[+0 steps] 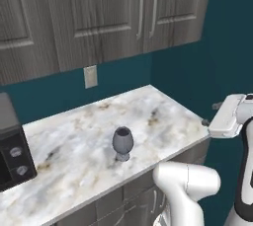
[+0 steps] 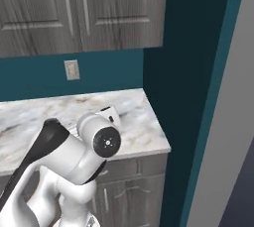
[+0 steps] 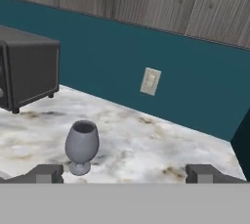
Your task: Retrieve the wine glasses from the counter and place one next to each plate.
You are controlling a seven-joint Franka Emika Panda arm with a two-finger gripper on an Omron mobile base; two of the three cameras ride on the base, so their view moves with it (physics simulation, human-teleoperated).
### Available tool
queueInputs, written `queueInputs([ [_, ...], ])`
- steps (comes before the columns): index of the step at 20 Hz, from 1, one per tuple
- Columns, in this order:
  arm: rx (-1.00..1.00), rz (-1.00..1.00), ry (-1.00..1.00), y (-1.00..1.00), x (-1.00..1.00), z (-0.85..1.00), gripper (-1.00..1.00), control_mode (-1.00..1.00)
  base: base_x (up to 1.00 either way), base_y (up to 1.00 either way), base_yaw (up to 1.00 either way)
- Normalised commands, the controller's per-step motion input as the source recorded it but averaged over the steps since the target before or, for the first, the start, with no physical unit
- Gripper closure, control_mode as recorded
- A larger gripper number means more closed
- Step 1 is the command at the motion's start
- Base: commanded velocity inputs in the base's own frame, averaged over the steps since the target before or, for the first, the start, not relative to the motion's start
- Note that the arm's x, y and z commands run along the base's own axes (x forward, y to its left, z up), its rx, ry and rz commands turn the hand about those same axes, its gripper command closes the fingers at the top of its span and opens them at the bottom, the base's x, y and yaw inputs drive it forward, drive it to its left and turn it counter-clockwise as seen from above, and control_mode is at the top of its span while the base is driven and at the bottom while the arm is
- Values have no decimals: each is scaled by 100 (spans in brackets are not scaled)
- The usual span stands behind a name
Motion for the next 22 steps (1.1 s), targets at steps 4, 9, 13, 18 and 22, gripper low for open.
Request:
queueInputs([
  [4,0,0,0,0,0,0,-100,100,0,-11,37],
  [9,0,0,0,0,0,0,-100,100,-21,0,48],
  [13,0,0,0,0,0,0,-100,100,-22,-28,53],
  [18,0,0,0,0,0,0,-100,100,-35,-73,51],
  [22,0,0,0,0,0,0,-100,100,-12,-7,19],
])
